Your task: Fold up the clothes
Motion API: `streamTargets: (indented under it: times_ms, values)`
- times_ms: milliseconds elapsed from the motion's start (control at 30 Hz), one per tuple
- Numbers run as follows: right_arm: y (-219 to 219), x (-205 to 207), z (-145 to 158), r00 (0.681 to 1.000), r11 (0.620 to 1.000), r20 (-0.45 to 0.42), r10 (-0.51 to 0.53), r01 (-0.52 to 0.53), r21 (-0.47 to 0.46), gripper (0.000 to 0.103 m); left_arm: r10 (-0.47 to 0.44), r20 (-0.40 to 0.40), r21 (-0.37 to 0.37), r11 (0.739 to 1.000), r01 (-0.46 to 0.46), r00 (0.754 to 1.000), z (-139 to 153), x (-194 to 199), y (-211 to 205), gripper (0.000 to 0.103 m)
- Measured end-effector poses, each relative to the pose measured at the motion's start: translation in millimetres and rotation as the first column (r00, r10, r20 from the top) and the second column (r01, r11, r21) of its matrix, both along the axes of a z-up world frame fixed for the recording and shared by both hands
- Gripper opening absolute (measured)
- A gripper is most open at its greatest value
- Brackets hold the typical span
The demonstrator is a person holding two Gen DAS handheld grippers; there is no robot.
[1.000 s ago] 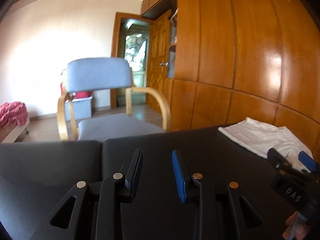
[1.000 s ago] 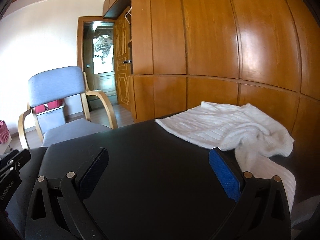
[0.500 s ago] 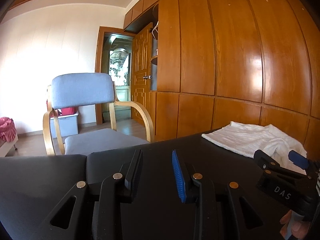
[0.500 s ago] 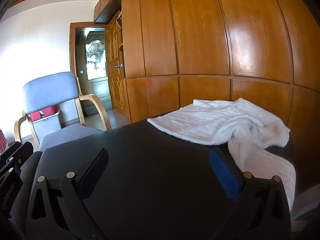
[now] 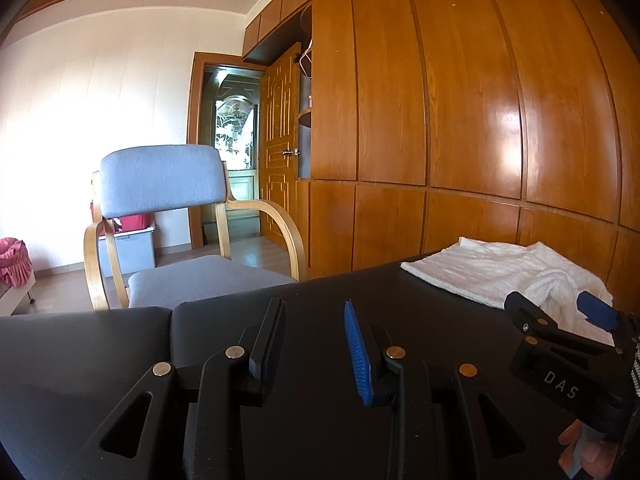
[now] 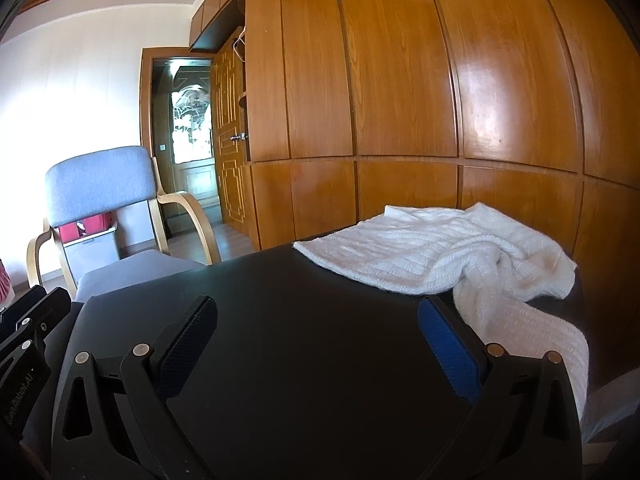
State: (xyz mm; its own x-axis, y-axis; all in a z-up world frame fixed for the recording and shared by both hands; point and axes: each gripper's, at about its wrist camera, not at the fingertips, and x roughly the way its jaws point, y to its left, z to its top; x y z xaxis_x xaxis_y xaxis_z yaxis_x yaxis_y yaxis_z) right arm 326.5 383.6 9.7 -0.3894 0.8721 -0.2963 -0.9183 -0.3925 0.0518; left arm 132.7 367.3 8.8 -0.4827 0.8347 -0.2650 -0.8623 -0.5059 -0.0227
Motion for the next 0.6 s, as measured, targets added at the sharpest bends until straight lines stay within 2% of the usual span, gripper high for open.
streamTargets:
  times_ms: [600]
  values:
    - [-1.0,-5.2,-5.2,1.0,1.0,0.021,-0.002,0.002,-0.021,0.102,0.0,0.016,0.006,1.0,0.0,1.0,0.7,-4.7,3.5,0.03]
